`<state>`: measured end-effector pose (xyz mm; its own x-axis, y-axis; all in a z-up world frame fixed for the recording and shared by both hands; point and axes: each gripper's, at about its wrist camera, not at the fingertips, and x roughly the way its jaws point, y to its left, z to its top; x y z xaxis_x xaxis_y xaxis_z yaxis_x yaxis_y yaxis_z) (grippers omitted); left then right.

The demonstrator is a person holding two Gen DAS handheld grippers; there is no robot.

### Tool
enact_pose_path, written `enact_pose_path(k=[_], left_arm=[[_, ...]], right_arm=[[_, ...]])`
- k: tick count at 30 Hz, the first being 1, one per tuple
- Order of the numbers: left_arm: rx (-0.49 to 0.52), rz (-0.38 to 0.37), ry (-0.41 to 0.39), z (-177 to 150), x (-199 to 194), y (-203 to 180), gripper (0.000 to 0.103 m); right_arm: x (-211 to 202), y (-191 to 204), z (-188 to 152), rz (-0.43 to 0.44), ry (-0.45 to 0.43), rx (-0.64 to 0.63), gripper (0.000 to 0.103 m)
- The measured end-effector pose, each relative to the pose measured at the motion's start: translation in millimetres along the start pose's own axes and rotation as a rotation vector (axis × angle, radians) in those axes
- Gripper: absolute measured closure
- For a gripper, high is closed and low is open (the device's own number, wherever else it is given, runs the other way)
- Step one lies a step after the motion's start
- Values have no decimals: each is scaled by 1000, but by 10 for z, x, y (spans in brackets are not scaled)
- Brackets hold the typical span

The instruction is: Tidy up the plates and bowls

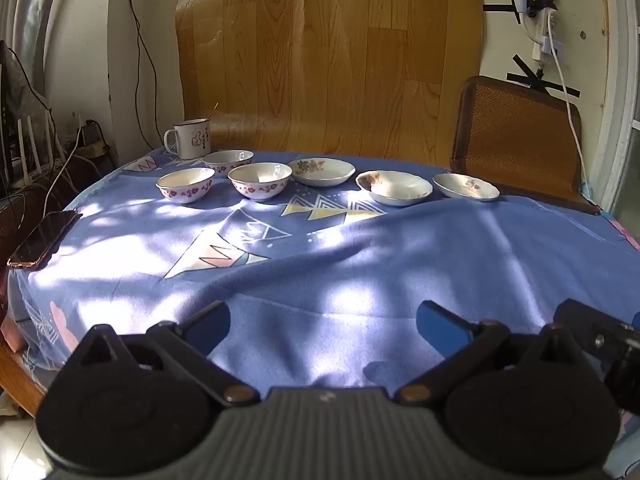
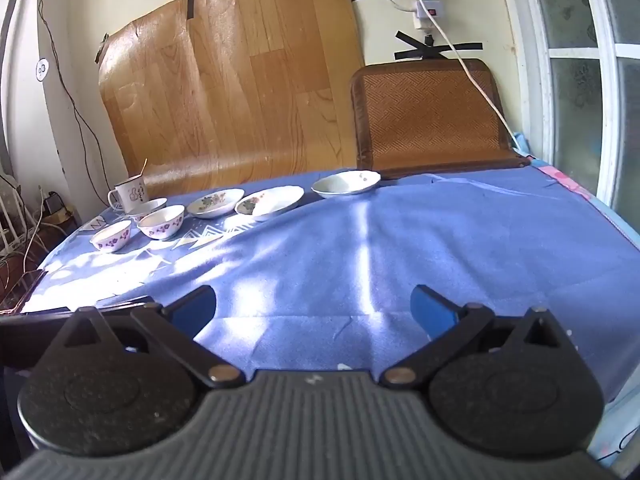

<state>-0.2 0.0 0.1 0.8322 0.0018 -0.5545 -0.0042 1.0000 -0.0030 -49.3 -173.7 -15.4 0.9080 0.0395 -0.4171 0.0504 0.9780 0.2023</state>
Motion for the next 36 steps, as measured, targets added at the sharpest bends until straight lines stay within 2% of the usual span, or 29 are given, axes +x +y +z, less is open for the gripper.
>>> enact_pose_path(k=[4, 7, 13, 16, 20, 30, 36], left_arm=[[2, 23, -44, -50, -34, -6, 0], [-26, 12, -66, -93, -126, 62, 0], [-96, 26, -49, -161, -180, 187, 0], [-98, 5, -32, -187, -196, 211, 0], [-96, -4, -49, -198, -225, 206, 0], [-95, 5, -75, -192, -273, 186, 0], [-91, 4, -55, -187, -232, 182, 0]], right_arm=[[-36, -38, -4, 21, 30, 22, 0], [-39, 35, -5, -14, 32, -8, 0], [-195, 29, -4, -35, -72, -9, 0], [-270, 31, -17, -38, -119, -10, 0], [-314, 42, -37, -24, -153, -14, 0], [-265, 104, -84, 30, -111, -35, 0], [-223, 106, -92, 64, -68, -30, 0]])
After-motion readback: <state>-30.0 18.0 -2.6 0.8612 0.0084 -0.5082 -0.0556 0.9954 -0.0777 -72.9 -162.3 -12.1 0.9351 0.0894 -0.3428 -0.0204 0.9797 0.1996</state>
